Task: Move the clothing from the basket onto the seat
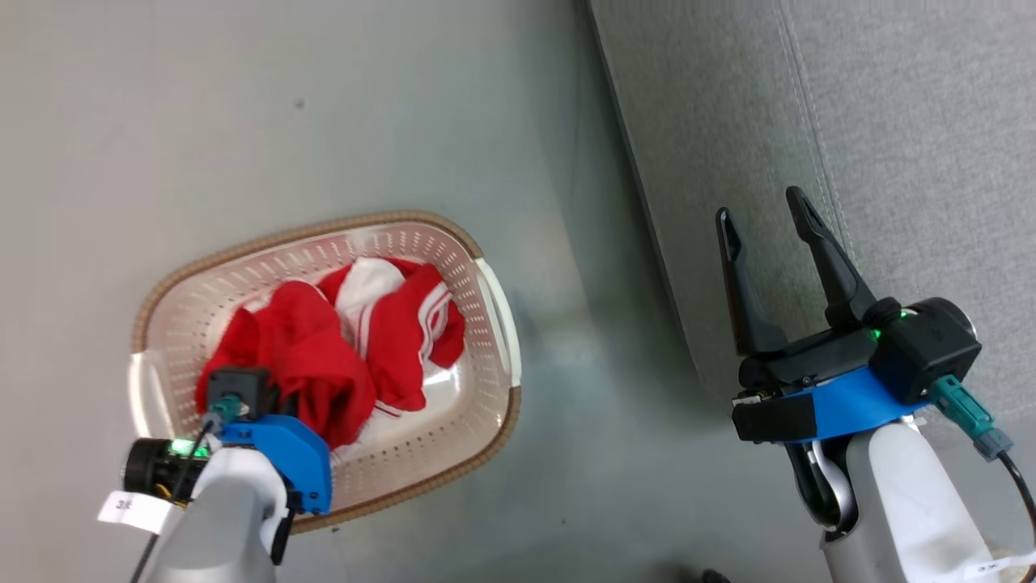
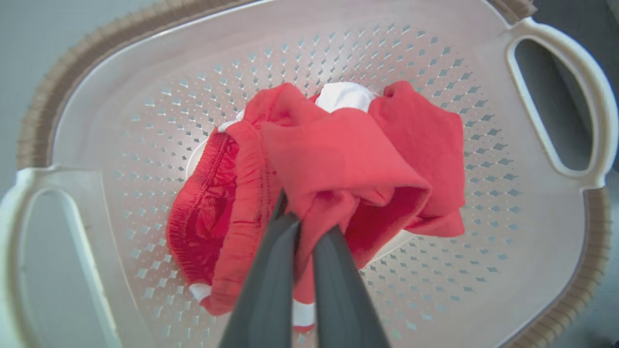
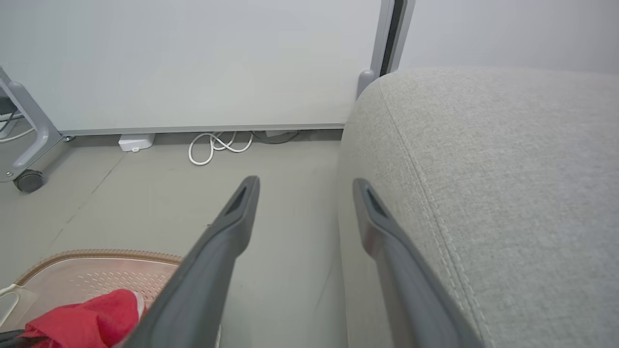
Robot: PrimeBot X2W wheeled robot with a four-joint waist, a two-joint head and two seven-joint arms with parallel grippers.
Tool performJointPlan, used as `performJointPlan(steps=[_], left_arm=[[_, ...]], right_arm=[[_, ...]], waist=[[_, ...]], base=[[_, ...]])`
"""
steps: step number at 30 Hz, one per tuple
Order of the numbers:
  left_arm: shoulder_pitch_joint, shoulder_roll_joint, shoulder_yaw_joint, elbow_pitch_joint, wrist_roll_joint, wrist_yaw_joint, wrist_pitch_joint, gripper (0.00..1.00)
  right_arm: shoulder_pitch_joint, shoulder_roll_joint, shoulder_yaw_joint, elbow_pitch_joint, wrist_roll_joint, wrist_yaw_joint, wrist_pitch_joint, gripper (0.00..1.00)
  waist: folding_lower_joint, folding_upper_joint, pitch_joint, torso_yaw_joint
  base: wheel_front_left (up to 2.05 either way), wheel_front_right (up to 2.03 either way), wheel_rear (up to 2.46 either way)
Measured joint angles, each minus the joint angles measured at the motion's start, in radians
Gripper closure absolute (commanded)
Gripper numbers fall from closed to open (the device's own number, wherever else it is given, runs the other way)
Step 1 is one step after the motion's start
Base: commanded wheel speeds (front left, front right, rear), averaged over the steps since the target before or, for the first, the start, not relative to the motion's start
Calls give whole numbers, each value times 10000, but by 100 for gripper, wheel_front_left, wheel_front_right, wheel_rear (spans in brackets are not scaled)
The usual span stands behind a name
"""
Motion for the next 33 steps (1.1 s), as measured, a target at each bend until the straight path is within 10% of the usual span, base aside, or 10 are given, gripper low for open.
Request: performJointPlan(steps=[33], left_arm=[[-197,-828,-5361,-4874,-4033,-128,481,100]], right_arm=[[1914,4,-276,1262,-713,0,-2,0]], waist=[[-3,1,-5845,2321]], base=[[0,0,0]])
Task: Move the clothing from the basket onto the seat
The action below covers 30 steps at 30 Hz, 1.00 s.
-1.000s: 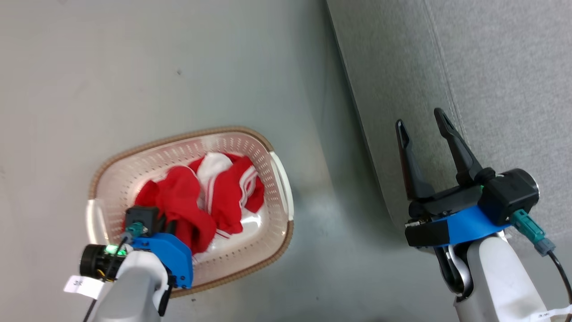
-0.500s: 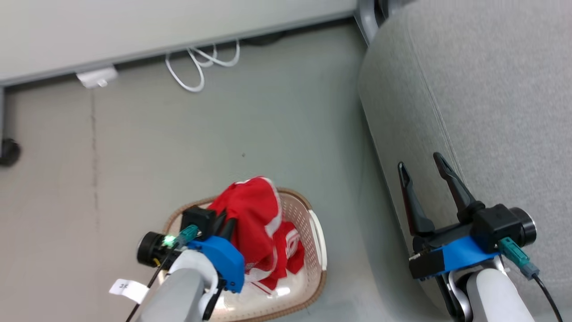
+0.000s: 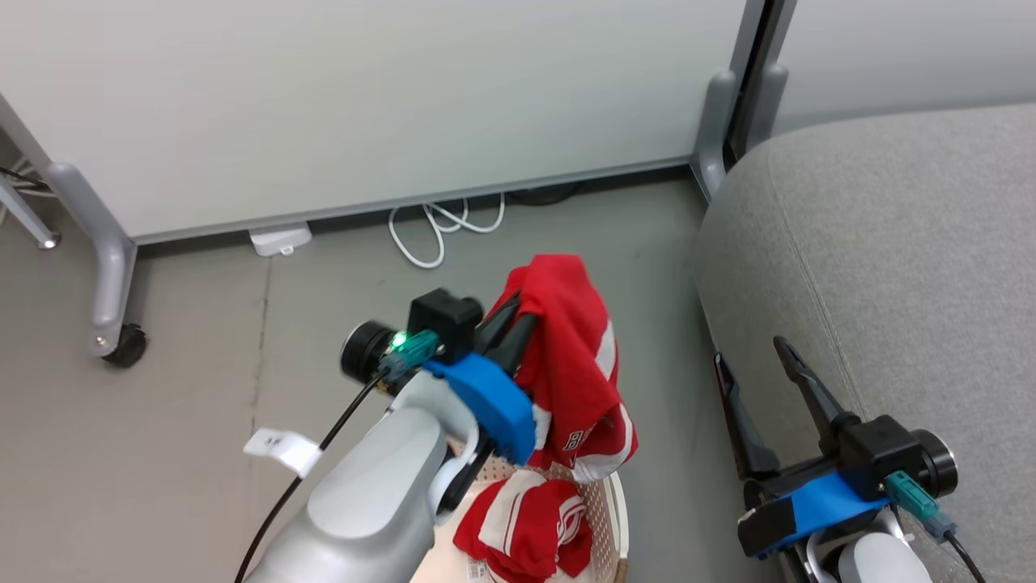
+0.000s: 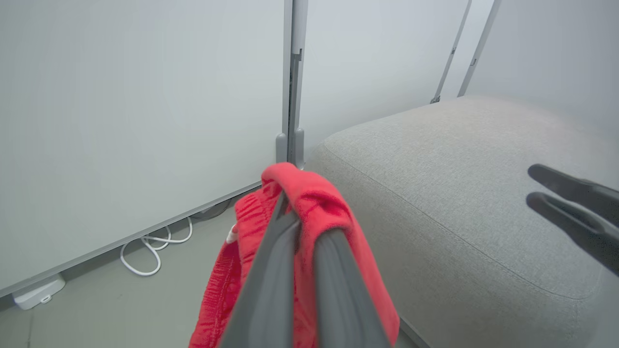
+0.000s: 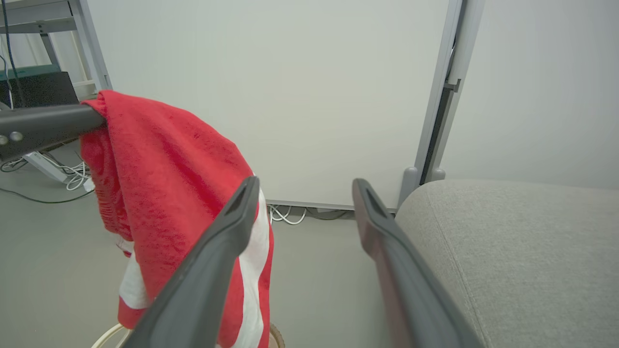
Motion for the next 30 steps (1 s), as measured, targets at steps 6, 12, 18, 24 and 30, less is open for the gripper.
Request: performJointPlan(steps=[6,12,18,24,30], left_arm=[[-829,-12,-627,-579,-364,0,299,100],[-1165,-17,-1030,-685,-658,0,439,100],[-1286,-19,-1225,-621,-932,0,368,100],[-1330,-23,-1461,-610,-1152,17,290,100],[-1436,-25,-1708,-642,-1371,77,205,100]], right_arm=[[189,0,184,58,29,0,17,0],[348,0,456,-10,65,0,109,0],[455,0,708,-144,65,0,240,0],[484,0,1093,-180,79,0,443,0],[-118,2,1779,232,10,2,961,0]], waist=[[1,0,-492,215],[1,0,-811,244],[2,0,-911,134],[2,0,-898,57],[3,0,-841,88]], base=[[0,0,0],[0,0,0],[0,0,0],[0,0,0],[0,0,0]])
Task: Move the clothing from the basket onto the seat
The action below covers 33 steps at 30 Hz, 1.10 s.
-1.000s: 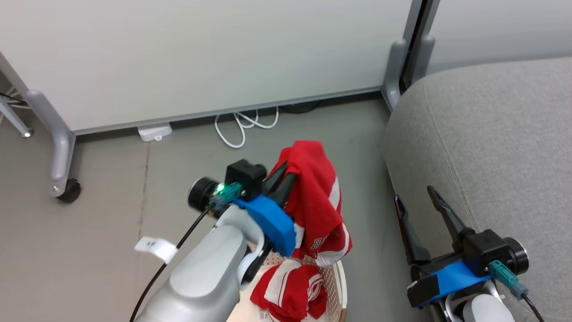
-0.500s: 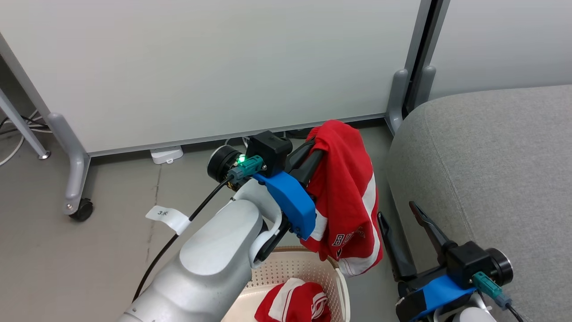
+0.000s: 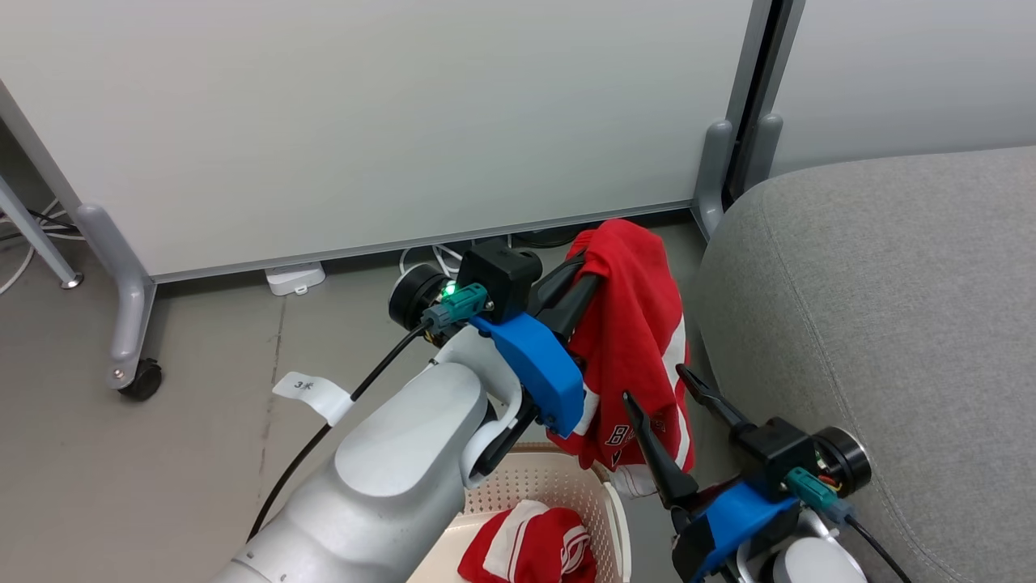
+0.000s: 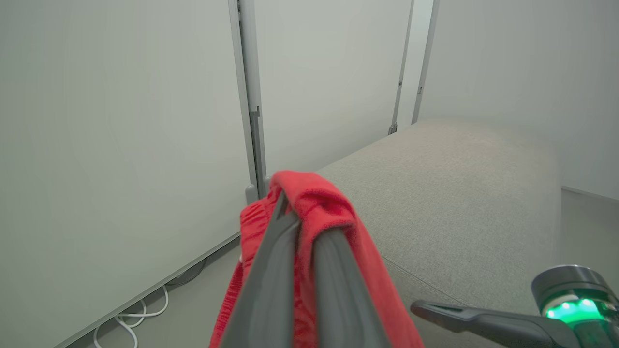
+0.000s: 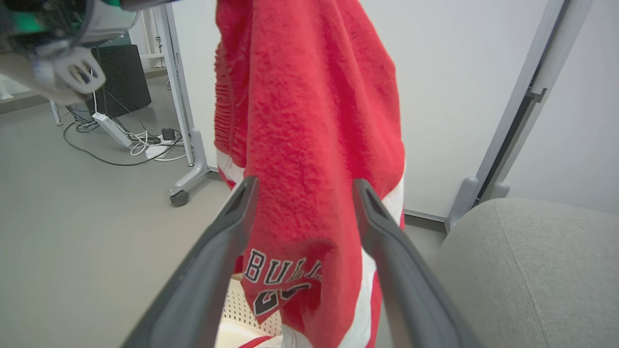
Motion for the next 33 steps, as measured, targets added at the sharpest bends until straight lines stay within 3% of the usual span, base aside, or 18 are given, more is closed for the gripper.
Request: performJointPlan(steps=[15,16,17,18,33], left_arm=[[-430,-2,-550,-77,-514,178,-182,100],[-456,0,-596,-77,-562,188,-190,100],[-488,0,-635,-77,-587,196,-194,100],[-511,-2,-667,-75,-606,207,-221,100],[-615,0,-1041,205,-940,330,-403,100]], right_arm=[[-2393,-2,865,2318,341,-2,370,0],[-2478,-2,882,2452,428,-2,353,6],[-2554,-2,876,2583,502,-2,326,63],[-2626,-2,872,2698,573,-2,288,100],[-2945,-2,968,3565,1016,-2,-201,100]], waist=[[1,0,348,89],[0,0,355,102],[1,0,359,115],[1,0,358,127],[1,0,233,71]], base=[[0,0,0],[0,0,0],[0,0,0],[0,0,0],[0,0,0]])
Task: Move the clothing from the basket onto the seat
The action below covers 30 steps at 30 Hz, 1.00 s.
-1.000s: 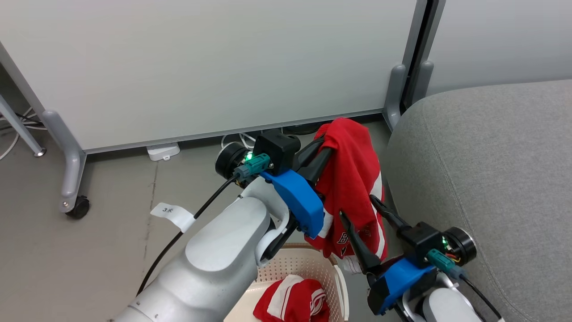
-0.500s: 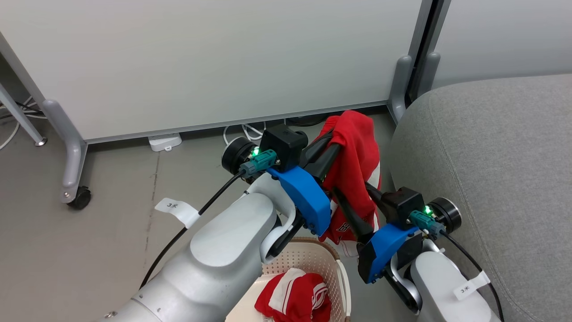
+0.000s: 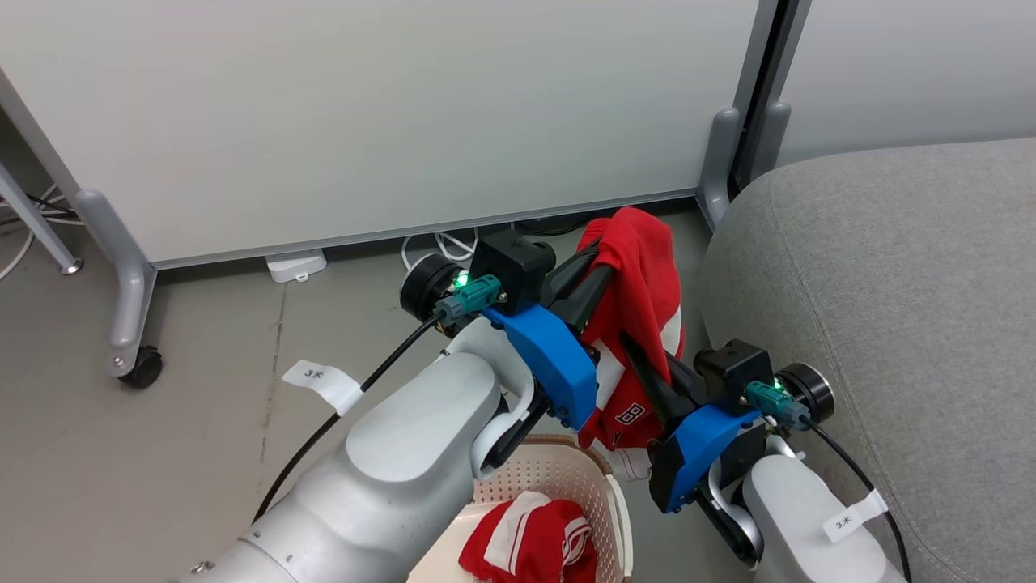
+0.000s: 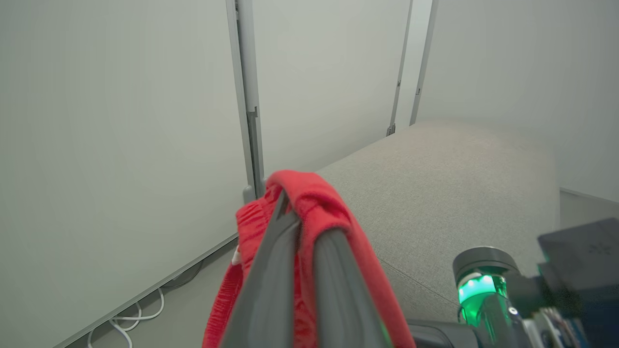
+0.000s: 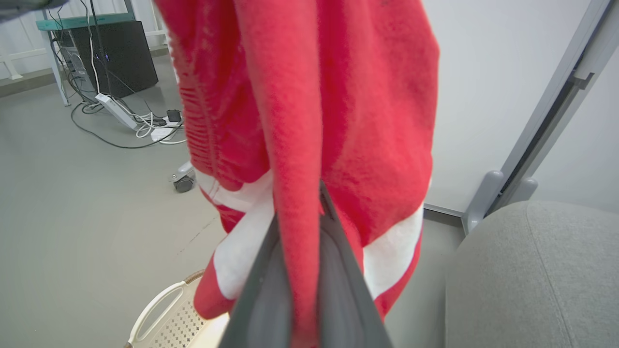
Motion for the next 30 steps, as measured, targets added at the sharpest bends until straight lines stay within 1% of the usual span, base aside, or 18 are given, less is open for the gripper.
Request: performJointPlan(steps=[12,13,14,21,27,30], left_arm=[[-45,0,-270,213,-265,0,-56,100],[-45,0,-290,219,-288,0,-69,52],[-45,-2,-299,217,-328,0,-94,0],[-63,-2,-443,268,-428,15,-127,0],[-51,8,-489,339,-414,42,-228,0],[241,144,-412,244,-311,94,-307,0]], right_arm=[[-5,0,136,192,46,0,-138,100],[-4,0,153,209,75,0,-138,100],[-4,0,173,215,105,0,-136,100],[-6,0,163,234,111,0,-136,100],[-12,0,-54,259,94,0,-178,100],[-14,0,-221,249,88,0,-257,100]], waist=[[0,0,-95,-109],[0,0,-103,-109],[0,0,-108,-110],[-1,0,-120,-104],[0,0,-156,-55],[-1,0,-181,-48]], base=[[0,0,0],[0,0,0],[0,0,0],[0,0,0],[0,0,0],[0,0,0]])
